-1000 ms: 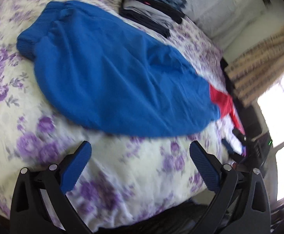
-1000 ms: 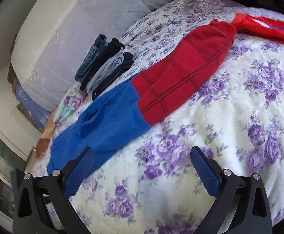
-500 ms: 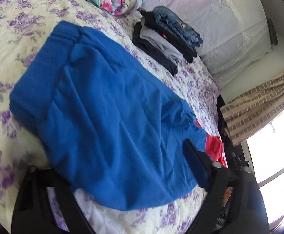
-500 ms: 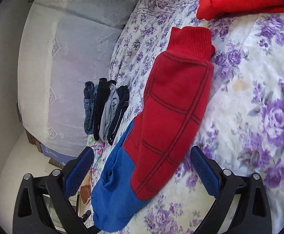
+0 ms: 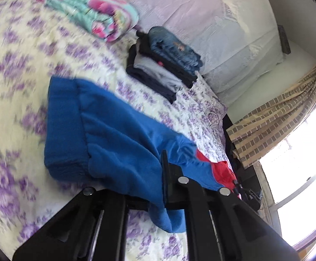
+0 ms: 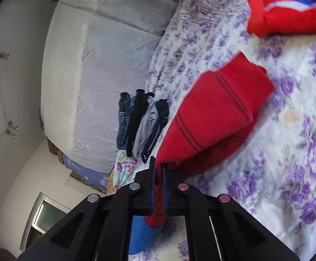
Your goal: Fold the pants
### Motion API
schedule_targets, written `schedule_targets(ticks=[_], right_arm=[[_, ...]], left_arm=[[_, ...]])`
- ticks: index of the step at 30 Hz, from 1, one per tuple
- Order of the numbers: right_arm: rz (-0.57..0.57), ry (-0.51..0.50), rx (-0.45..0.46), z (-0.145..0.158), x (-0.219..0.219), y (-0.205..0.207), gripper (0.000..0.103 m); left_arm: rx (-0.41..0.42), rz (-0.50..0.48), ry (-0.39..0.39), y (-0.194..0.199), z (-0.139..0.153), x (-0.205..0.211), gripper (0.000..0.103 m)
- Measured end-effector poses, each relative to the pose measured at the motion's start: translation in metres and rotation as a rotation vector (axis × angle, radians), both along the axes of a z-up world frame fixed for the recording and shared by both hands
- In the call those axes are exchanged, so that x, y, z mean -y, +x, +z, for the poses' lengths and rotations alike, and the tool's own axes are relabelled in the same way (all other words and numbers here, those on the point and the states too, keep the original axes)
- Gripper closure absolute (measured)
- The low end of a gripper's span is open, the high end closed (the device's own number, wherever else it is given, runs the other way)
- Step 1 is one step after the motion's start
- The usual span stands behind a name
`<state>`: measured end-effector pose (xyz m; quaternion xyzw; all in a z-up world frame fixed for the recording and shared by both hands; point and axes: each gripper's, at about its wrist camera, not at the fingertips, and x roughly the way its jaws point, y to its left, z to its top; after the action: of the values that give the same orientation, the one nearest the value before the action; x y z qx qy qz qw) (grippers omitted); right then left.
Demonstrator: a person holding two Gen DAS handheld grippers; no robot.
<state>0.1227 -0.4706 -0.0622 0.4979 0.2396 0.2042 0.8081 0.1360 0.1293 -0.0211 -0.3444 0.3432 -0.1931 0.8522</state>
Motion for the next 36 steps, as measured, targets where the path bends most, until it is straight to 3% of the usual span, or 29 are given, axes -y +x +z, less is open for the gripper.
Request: schedule_targets(ticks=[3, 10, 16, 20, 24, 25, 26, 28, 29, 31, 34, 36], right_arm=[[0.003, -0.055, 0.059, 0.032, 0.003, 0.008, 0.098], [0.028, -0.146, 0.067, 0.074, 0.004, 0.076, 0.098], [0.055, -0.246, -0.031, 0.081, -0.021, 0.186, 0.098], [0.074, -0.315, -0.161, 0.057, -0.040, 0.265, 0.096], [0.093, -0.361, -0.212, 0.039, -0.057, 0.314, 0.092], [0.095, -0.373, -0.216, 0.038, -0.060, 0.321, 0.087], [0.100, -0.375, -0.214, 0.039, -0.061, 0.325, 0.073], [0.106, -0.375, -0.189, 0.046, -0.060, 0.331, 0.054], [0.107, -0.390, -0.181, 0.050, -0.059, 0.332, 0.052], [0.094, -0.451, -0.169, 0.065, -0.052, 0.335, 0.049], [0.031, -0.483, -0.142, 0.088, -0.029, 0.323, 0.043], [0.033, -0.494, -0.131, 0.096, -0.016, 0.301, 0.038]], left_arm=[[0.032, 0.009, 0.012, 0.012, 0.020, -0.002, 0.096], [0.082, 0.040, 0.043, 0.064, 0.058, -0.012, 0.096], [-0.024, 0.095, 0.040, 0.156, 0.044, -0.027, 0.096], [-0.150, 0.145, 0.067, 0.218, 0.015, -0.035, 0.095], [-0.277, 0.183, 0.019, 0.257, -0.020, -0.050, 0.090], [-0.291, 0.188, -0.001, 0.261, -0.025, -0.054, 0.087], [-0.297, 0.190, -0.026, 0.264, -0.029, -0.058, 0.086], [-0.288, 0.188, -0.073, 0.265, -0.031, -0.067, 0.070], [-0.278, 0.194, -0.077, 0.265, -0.029, -0.071, 0.056], [-0.265, 0.229, -0.057, 0.261, -0.022, -0.079, 0.043], [-0.280, 0.208, -0.105, 0.253, -0.016, -0.090, 0.043], [-0.265, 0.206, -0.085, 0.239, -0.011, -0.094, 0.035]])
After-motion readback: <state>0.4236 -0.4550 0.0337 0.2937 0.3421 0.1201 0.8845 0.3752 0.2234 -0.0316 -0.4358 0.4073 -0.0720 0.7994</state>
